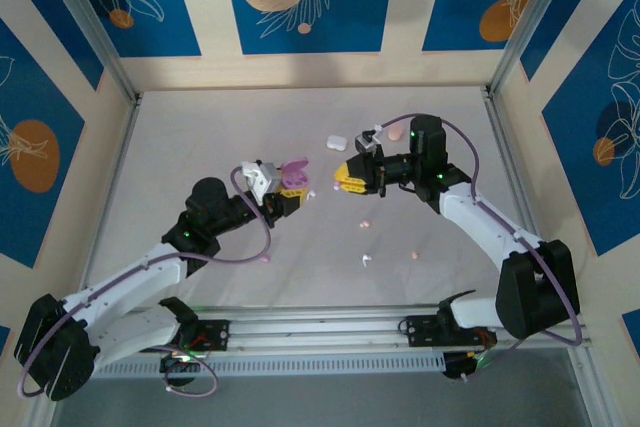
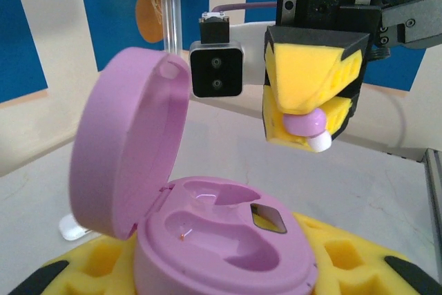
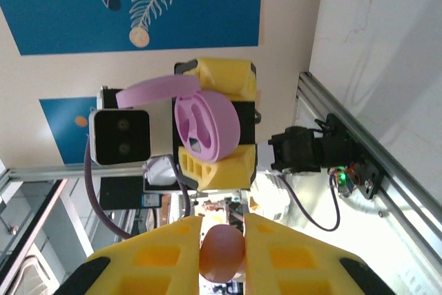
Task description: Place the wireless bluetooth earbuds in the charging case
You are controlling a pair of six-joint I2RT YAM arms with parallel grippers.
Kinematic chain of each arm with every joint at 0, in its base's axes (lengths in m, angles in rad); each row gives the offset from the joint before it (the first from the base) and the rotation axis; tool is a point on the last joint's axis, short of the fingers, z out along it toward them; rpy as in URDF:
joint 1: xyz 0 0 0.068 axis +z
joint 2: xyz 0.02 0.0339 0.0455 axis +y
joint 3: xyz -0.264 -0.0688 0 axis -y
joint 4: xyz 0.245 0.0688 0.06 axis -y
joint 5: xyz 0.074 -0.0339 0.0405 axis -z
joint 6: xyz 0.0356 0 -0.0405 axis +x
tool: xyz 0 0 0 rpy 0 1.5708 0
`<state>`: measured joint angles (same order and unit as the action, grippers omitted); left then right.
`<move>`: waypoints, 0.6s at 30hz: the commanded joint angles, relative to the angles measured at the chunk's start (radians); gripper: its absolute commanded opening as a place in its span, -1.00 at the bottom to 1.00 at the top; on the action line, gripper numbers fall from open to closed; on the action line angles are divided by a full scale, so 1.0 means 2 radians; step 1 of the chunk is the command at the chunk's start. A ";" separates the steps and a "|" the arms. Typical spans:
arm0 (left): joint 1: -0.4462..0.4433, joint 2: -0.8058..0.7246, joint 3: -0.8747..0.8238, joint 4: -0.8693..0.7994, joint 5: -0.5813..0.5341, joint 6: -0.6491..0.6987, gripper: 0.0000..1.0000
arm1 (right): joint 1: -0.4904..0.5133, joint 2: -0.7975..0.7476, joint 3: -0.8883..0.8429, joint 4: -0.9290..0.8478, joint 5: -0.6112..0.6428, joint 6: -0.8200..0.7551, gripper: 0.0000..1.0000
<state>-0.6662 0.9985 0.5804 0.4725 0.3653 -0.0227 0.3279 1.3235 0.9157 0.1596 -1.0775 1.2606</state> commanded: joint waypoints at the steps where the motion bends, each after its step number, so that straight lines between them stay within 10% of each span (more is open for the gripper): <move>1: -0.005 0.002 0.003 0.033 0.003 0.019 -0.30 | -0.001 -0.008 0.029 -0.042 -0.029 -0.038 -0.61; 18: -0.006 0.044 0.010 0.062 0.012 0.022 -0.31 | -0.007 -0.006 0.035 -0.048 -0.007 -0.013 -0.60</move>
<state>-0.6662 1.0786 0.5808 0.5346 0.3664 0.0105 0.3164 1.3239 0.9630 0.0814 -1.0988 1.2129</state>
